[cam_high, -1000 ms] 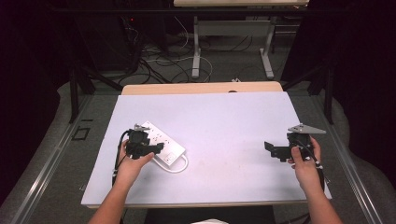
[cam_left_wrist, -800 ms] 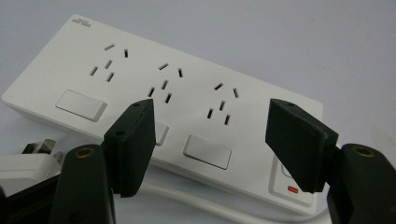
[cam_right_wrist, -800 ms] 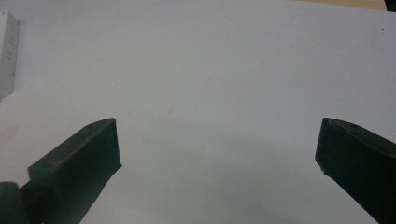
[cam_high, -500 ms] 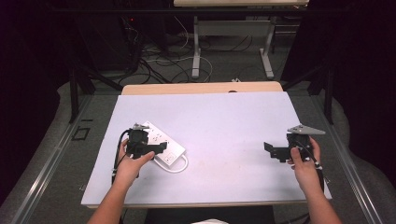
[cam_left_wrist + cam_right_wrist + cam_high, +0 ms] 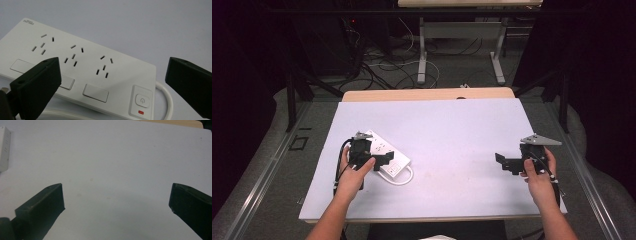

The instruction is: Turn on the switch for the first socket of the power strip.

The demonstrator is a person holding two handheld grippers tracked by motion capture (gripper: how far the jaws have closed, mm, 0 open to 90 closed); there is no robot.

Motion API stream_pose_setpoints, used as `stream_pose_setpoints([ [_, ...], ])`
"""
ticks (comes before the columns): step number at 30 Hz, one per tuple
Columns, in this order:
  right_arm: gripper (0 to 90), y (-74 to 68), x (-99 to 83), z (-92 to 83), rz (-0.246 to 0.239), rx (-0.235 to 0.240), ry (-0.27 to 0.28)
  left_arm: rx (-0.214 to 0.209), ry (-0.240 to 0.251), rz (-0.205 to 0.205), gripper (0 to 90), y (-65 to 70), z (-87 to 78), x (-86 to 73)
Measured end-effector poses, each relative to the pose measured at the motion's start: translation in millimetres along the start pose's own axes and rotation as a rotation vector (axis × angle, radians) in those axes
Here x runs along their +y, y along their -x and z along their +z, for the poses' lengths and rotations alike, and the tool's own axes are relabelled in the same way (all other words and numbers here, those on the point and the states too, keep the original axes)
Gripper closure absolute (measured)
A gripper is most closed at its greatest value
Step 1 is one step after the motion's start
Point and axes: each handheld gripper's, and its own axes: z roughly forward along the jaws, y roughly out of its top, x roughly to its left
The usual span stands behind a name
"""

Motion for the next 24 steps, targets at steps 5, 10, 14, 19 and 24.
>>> stream_pose_setpoints([
  [5,0.0,-0.6,-0.8,1.1,0.002,-0.007,0.002,0.02,0.004,0.007,0.2,-1.8,0.9,-1.4],
  [10,0.0,-0.6,-0.7,0.7,-0.003,-0.004,-0.003,0.027,0.004,0.0,0.2,-2.6,0.0,-0.9],
  [14,0.0,-0.9,-0.8,0.7,-0.004,-0.004,-0.004,0.024,0.015,0.001,0.2,-3.7,-1.5,-0.1],
  [19,0.0,-0.8,-0.8,0.8,-0.003,-0.003,-0.004,0.017,0.026,0.007,0.2,-4.2,-4.1,1.3],
  [24,0.0,-0.5,-1.0,1.2,-0.003,-0.007,0.0,0.007,0.044,0.021,0.2,-3.7,-8.0,3.8],
])
